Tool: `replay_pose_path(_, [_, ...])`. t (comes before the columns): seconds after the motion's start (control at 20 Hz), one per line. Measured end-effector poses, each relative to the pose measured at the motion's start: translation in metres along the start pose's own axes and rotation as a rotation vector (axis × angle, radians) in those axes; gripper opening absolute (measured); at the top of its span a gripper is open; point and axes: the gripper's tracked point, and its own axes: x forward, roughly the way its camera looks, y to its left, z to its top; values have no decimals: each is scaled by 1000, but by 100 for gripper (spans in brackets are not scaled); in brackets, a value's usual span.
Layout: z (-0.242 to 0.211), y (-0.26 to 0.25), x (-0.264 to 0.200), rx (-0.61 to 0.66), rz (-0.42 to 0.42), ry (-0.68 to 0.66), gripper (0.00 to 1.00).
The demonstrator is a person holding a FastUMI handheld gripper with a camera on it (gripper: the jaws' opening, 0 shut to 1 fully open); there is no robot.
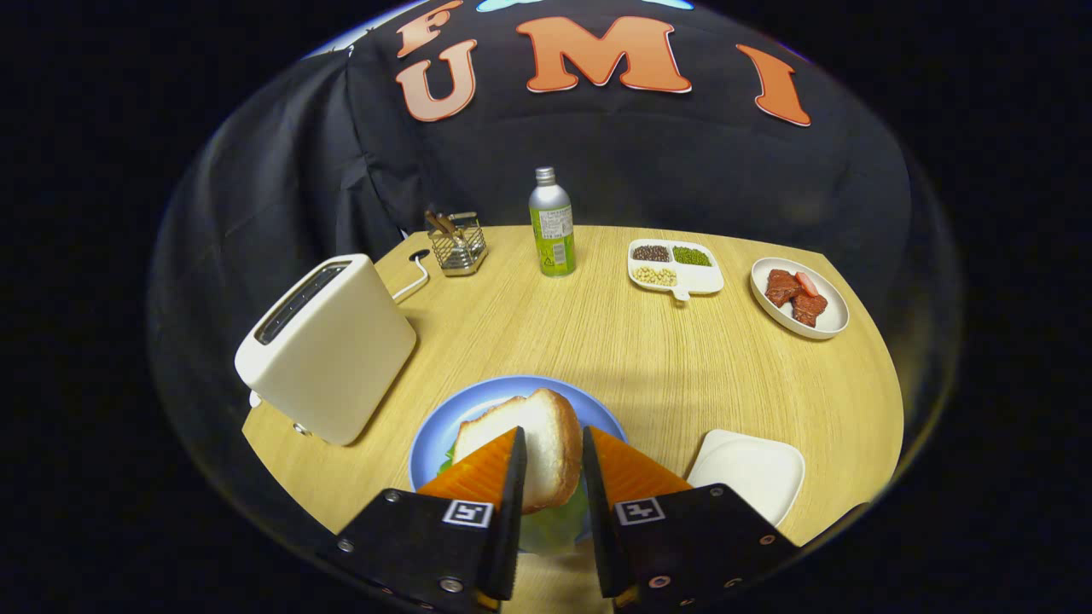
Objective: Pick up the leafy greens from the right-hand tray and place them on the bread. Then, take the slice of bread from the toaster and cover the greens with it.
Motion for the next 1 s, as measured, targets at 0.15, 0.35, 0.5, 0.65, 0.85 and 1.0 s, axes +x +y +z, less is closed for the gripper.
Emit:
replay_pose_path(0.15, [13,-19,-10,-24,-26,-32,76])
replay_pose_path(0.35, [43,-53,-41,-36,-73,-100,98])
replay_pose_path(0.5, [68,-81,-72,1,-106,-166,98])
replay_pose_path(0.65, [93,-112,-104,26,-160,-243,98])
replay_pose_path(0.85, [125,-149,-153,59,-227,-358,98])
replay_pose_path(1.0, [147,-172,-192,76,-266,-452,98])
